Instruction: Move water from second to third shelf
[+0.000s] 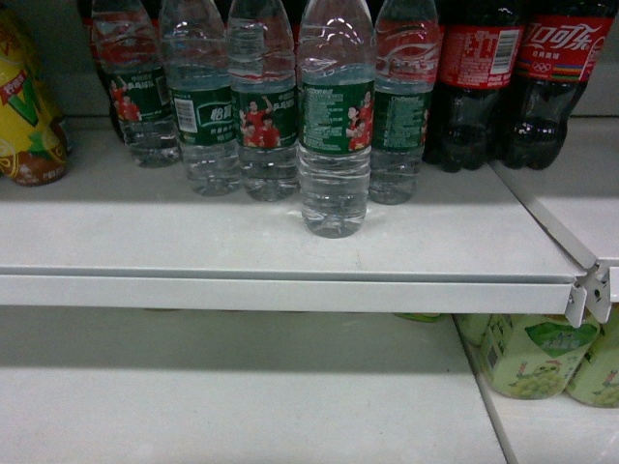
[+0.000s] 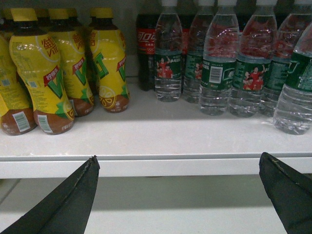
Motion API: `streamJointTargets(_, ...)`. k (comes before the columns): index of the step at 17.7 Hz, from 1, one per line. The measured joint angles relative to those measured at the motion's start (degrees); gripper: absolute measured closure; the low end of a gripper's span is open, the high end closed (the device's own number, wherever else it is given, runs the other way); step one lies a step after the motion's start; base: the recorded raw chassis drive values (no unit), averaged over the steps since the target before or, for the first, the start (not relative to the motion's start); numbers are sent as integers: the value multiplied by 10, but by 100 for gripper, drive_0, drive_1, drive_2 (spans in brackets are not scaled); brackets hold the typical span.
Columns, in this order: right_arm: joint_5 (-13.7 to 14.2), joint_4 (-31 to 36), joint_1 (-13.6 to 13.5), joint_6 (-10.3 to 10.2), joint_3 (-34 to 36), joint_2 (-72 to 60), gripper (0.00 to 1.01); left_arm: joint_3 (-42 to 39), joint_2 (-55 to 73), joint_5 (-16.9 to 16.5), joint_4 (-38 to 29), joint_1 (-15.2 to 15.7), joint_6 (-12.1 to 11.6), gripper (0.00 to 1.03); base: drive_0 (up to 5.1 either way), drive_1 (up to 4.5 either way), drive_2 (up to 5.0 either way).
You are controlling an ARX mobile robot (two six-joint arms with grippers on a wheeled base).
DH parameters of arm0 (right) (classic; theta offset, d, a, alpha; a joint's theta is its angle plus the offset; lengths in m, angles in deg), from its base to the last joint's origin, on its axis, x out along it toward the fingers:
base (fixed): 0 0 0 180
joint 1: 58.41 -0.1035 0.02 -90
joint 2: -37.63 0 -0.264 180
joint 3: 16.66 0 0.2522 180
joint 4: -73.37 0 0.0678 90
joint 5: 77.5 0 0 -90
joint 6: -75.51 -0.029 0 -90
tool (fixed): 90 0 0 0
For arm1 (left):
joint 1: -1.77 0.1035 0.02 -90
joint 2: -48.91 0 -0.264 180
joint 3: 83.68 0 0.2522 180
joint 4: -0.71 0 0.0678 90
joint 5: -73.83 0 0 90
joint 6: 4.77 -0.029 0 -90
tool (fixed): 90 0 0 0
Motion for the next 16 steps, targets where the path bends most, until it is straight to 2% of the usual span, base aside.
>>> streamJointTargets(1, -3, 52, -11, 8, -28, -64, 3, 0, 0, 0, 0, 0, 0, 5, 0, 0, 0)
streamJointTargets(5, -17, 137, -37, 23, -89, -193, 3, 0, 0, 0, 0, 0, 0, 5, 0, 0, 0)
streamJointTargets(7, -17, 179, -67, 28, -116, -278, 3, 0, 0, 0, 0, 0, 0, 5, 0, 0, 0)
streamJointTargets(16, 1, 250, -145, 35, -137, -412, 3, 0, 0, 0, 0, 0, 0, 5, 0, 0, 0)
